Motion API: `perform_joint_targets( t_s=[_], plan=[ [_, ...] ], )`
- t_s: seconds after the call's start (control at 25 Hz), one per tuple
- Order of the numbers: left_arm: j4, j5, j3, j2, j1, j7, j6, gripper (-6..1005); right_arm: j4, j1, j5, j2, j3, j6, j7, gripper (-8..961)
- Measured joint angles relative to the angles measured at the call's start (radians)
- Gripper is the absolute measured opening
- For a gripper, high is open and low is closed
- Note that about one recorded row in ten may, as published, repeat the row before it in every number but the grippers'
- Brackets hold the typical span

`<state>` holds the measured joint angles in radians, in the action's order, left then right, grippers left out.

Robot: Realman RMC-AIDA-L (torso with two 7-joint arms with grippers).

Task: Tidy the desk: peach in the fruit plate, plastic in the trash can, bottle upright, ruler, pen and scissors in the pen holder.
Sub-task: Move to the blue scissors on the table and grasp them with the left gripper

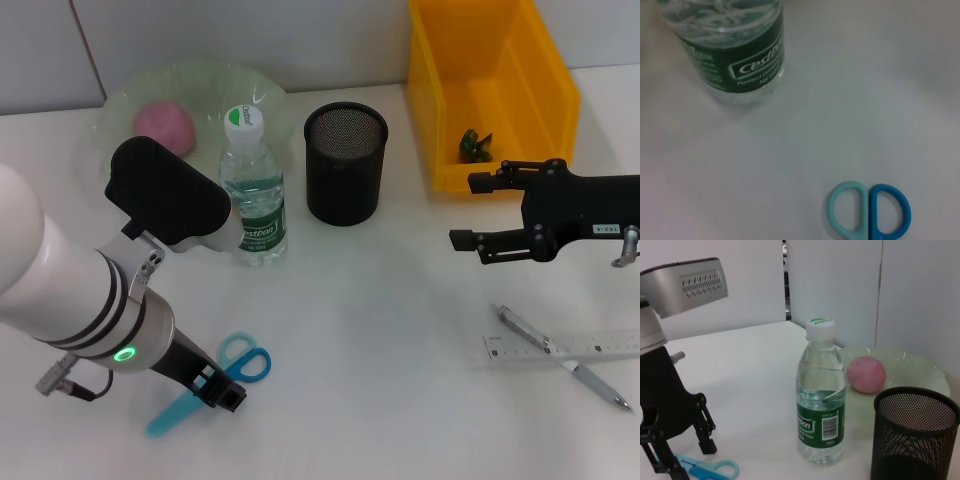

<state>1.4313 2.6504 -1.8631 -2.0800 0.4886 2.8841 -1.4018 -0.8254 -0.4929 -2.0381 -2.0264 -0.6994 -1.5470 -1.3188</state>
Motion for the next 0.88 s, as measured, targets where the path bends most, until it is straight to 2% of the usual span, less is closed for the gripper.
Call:
perform_joint_targets(
  t_s=[0.88],
  plan=[
    [-0.043, -0.013, 0.009, 0.0, 0.019, 0.0, 0.01, 507, -0.002, 0.004, 0.007, 0.0, 0.0, -0.01, 0.007, 814]
  ],
)
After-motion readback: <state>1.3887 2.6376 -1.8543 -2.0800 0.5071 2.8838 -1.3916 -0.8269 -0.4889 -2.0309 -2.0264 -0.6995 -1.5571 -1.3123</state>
